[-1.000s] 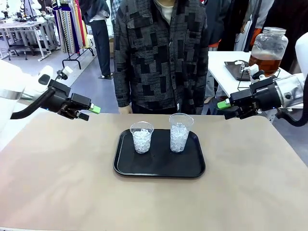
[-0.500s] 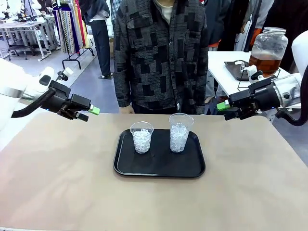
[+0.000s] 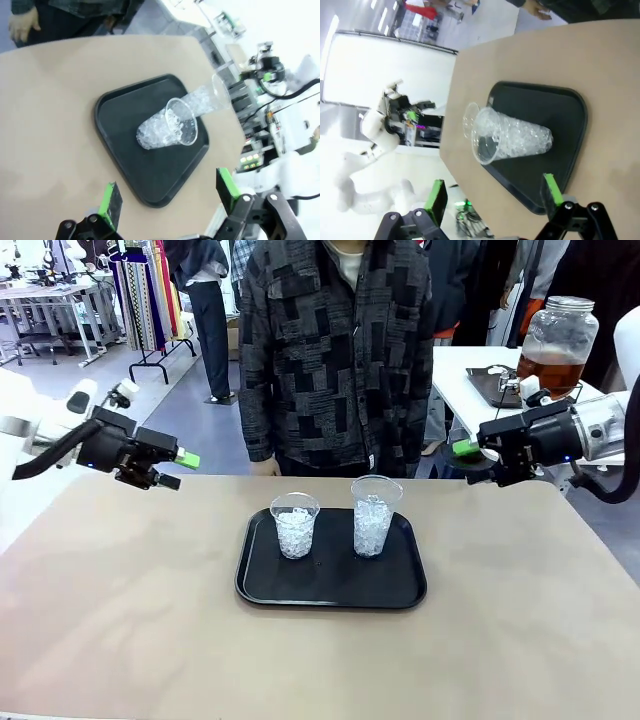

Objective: Pour the drink into the iced cup.
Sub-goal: Pick up the iced cup indicated by the human and present it to them.

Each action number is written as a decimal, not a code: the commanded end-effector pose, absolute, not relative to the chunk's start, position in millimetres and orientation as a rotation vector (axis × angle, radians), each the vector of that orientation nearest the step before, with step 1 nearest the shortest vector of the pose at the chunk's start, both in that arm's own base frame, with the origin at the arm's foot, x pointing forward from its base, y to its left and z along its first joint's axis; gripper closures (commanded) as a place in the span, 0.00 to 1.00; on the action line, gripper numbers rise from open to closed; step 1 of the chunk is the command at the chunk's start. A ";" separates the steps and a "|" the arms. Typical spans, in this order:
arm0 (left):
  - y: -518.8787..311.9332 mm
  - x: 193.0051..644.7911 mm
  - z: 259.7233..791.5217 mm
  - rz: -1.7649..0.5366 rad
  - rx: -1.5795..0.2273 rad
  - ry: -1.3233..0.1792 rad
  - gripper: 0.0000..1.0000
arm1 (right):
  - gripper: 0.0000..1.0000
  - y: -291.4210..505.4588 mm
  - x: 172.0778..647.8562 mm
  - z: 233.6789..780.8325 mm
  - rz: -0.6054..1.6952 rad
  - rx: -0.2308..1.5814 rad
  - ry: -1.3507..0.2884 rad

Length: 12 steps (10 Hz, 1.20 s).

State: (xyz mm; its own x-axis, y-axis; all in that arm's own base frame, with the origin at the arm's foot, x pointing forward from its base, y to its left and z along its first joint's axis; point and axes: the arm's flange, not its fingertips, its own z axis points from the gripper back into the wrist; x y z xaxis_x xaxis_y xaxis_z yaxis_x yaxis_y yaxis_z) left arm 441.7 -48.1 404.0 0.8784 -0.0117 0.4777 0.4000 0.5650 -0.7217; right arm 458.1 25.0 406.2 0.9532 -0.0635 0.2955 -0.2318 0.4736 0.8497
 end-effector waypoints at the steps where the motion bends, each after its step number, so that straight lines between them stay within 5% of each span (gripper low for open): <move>1: -34.5 459.0 392.2 -0.156 -1.083 -0.451 0.00 | 0.00 16.4 480.4 404.7 -0.033 1.203 -0.272; 4: -25.4 475.2 367.1 -0.085 -1.237 -0.383 0.00 | 0.00 2.2 500.0 379.2 -0.105 1.370 -0.108; 12: -11.6 504.7 337.2 -0.081 -1.481 -0.089 0.00 | 0.00 -12.5 528.7 356.0 -0.129 1.480 0.053</move>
